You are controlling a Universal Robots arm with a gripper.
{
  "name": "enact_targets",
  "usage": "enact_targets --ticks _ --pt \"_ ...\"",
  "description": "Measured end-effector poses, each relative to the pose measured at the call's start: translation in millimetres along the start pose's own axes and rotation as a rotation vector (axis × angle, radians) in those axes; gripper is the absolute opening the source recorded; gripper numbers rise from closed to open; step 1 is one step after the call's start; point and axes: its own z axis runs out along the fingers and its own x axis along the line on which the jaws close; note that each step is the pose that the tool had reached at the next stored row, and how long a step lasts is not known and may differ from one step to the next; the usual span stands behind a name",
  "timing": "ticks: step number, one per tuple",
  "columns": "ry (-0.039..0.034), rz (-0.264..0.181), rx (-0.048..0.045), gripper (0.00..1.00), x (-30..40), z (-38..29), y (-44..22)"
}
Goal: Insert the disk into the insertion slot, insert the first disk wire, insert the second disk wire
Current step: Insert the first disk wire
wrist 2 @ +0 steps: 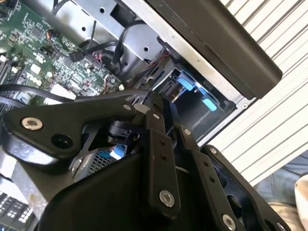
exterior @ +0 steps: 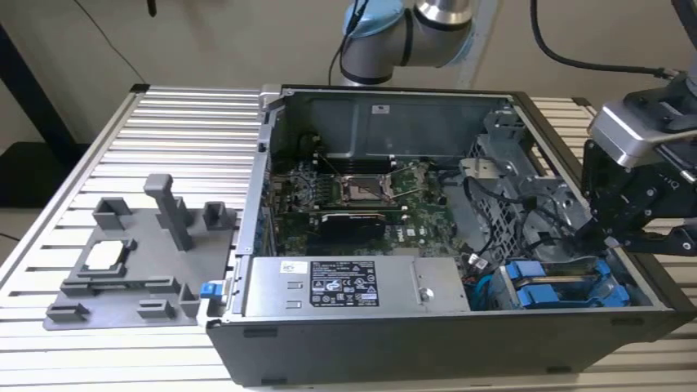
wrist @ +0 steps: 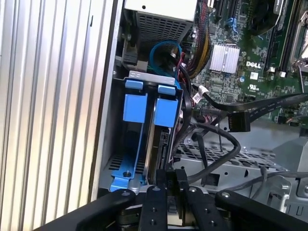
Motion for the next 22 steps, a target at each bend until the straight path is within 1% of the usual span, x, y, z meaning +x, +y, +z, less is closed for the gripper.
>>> enact_targets --ticks 6,12,14,19,22 --pt "0.0022 0.028 0.0020 0.19 0.4 1.7 0.2" --pt "0.0022 0.029 0.0028 0.19 0.3 2.0 0.4" --pt "0.0024 0.030 0.0048 0.19 0.4 3.7 1.0" --pt "0.0045 0.046 0.0145 0.19 0.8 9.9 1.5" --pt "0.0057 0.065 0.0159 0.19 1.0 12.5 1.6"
